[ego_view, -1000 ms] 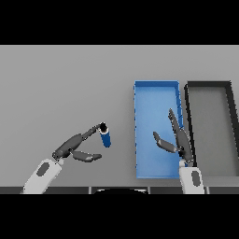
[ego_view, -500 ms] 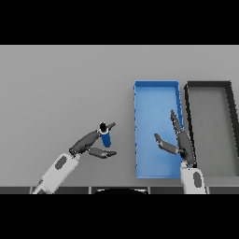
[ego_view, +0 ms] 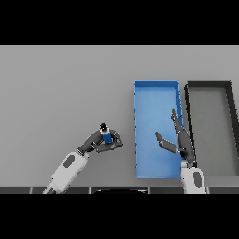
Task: Pick up the blue pipe and place it into the blue bin.
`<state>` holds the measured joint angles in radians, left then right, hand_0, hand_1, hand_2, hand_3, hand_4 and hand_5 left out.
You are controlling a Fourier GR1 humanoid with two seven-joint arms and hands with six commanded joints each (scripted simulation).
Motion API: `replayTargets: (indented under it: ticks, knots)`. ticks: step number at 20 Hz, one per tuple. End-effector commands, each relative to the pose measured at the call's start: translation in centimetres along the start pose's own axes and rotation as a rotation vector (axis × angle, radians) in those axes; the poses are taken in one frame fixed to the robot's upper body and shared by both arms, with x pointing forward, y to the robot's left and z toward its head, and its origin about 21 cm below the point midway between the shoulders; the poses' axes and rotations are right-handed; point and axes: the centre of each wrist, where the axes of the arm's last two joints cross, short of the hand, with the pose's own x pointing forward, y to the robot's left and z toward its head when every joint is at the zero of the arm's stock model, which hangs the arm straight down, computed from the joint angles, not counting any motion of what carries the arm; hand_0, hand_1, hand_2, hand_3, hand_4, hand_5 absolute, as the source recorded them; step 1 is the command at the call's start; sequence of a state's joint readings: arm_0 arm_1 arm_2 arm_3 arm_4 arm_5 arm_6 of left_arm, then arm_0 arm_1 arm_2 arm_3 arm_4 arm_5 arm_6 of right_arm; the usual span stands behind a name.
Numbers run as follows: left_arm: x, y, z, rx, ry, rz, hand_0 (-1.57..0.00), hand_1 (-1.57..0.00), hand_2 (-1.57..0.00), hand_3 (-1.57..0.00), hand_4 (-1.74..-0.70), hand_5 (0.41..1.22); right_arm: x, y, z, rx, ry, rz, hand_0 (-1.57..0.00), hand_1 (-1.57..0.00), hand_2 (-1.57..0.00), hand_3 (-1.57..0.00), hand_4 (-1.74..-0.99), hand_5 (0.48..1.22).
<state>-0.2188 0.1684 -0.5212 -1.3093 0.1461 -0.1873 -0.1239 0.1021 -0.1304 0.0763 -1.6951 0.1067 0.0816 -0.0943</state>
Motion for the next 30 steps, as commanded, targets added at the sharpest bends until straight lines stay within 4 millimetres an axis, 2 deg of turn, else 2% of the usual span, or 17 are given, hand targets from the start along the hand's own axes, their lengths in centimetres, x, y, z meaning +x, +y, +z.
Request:
replayTargets:
  ticks: [1, 4, 9, 13, 15, 17, 24, 28, 30]
  knots:
    - [0.1, 0.1, 0.0, 0.004, -0.009, -0.007, -1.11, -1.17, -1.21, -1.16, -1.57, 1.060, -0.1, 0.2, 0.0, 0.004, 0.001, 0.001, 0.00, 0.00, 0.00, 0.00, -1.259, 0.614]
    - [0.1, -0.4, 0.1, 0.013, -0.032, -0.053, -1.33, -1.37, -1.39, -1.31, -1.65, 1.139, 0.1, 0.2, -0.1, 0.006, -0.009, 0.005, 0.00, 0.00, 0.00, 0.00, -1.255, 0.616]
    - [2.5, -1.3, -0.6, -0.002, -0.187, -0.053, -1.49, -1.50, -1.51, -1.42, -1.71, 1.194, 0.1, 0.3, -0.1, 0.010, 0.003, 0.016, 0.00, 0.00, 0.00, 0.00, -1.248, 0.627]
    - [5.6, -1.9, -1.0, -0.054, -0.267, -0.062, -1.54, -1.54, -1.55, -1.44, -1.72, 1.210, 0.1, 0.4, -0.4, -0.003, 0.001, 0.046, 0.00, 0.00, 0.00, 0.00, -1.221, 0.631]
    - [6.9, -2.0, -1.9, -0.074, -0.255, -0.072, -1.55, -1.55, -1.56, -1.44, -1.72, 1.214, -0.2, 0.3, -0.3, 0.005, -0.009, 0.035, 0.00, 0.00, 0.00, 0.00, -1.217, 0.635]
    - [7.9, -1.9, -1.5, -0.092, -0.264, -0.074, -1.56, -1.56, -1.56, -1.45, -1.72, 1.216, -0.6, 0.0, 0.3, 0.013, -0.007, 0.024, 0.00, 0.00, 0.00, 0.00, -1.215, 0.639]
    - [8.1, -2.4, -1.5, -0.130, -0.233, -0.080, -1.57, -1.57, -1.57, -1.44, -1.73, 1.219, -0.2, 0.0, 0.8, -0.027, -0.001, 0.025, 0.00, 0.00, 0.00, 0.00, -1.174, 0.629]
    - [8.2, -2.5, -1.4, -0.126, -0.219, -0.089, -1.57, -1.57, -1.57, -1.44, -1.73, 1.220, -0.4, 0.8, 1.1, -0.029, 0.004, 0.023, 0.00, 0.00, 0.00, 0.00, -1.209, 0.623]
    - [8.5, -2.0, -1.3, -0.129, -0.228, -0.098, -1.57, -1.57, -1.57, -1.44, -1.73, 1.220, 0.1, 0.6, 1.3, -0.027, -0.026, 0.014, 0.00, 0.00, 0.00, 0.00, -1.197, 0.618]
